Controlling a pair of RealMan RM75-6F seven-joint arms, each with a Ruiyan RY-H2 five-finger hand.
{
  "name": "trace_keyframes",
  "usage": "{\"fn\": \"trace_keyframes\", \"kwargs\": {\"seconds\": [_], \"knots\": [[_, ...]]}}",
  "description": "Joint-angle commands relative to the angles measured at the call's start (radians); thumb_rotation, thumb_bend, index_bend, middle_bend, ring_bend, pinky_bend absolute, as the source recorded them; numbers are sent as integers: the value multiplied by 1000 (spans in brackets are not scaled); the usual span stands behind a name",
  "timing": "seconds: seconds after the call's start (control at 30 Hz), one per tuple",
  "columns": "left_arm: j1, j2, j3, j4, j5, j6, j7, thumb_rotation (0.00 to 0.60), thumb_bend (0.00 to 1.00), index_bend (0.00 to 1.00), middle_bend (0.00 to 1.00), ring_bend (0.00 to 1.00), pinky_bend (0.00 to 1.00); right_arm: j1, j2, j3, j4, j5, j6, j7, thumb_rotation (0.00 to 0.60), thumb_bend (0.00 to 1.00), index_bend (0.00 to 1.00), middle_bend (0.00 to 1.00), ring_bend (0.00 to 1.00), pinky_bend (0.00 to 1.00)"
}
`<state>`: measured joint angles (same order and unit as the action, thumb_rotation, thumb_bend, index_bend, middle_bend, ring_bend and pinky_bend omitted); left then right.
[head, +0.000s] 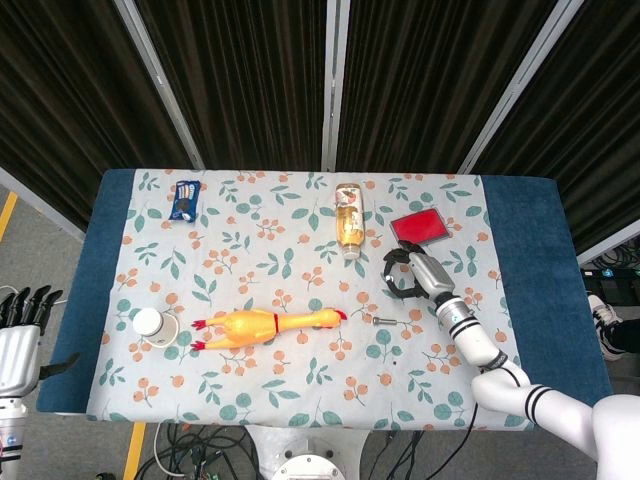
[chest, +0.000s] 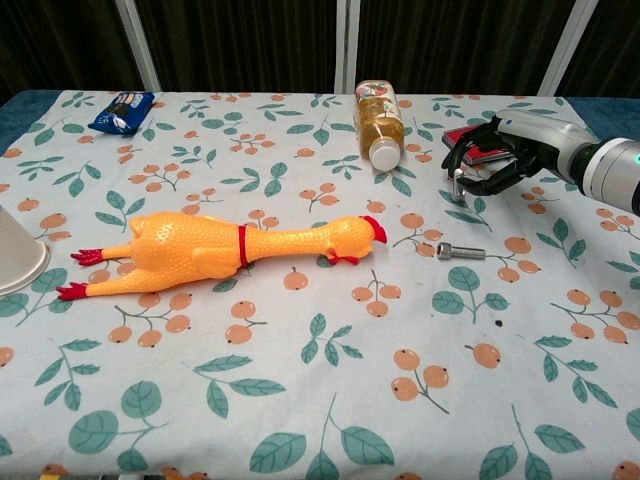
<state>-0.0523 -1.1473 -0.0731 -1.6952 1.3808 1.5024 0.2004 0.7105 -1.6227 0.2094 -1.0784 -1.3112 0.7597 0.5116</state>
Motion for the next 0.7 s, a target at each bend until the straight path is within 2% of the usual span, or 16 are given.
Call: {"fn": "trace_keyframes", "kwargs": {"seconds": [0.03, 0.7], "knots": [[0, 0, 0, 0, 0, 0, 1, 600, 0, 152, 87, 0, 3, 2, -5, -5, 17, -7, -3, 15, 600, 395, 548, 265, 26, 0], [-3, 2, 1, -6, 0, 0, 11, 600, 0, 152, 87, 0, 3, -2, 4, -17, 28, -25, 28, 21, 600, 405, 413, 257, 25, 0]]}}
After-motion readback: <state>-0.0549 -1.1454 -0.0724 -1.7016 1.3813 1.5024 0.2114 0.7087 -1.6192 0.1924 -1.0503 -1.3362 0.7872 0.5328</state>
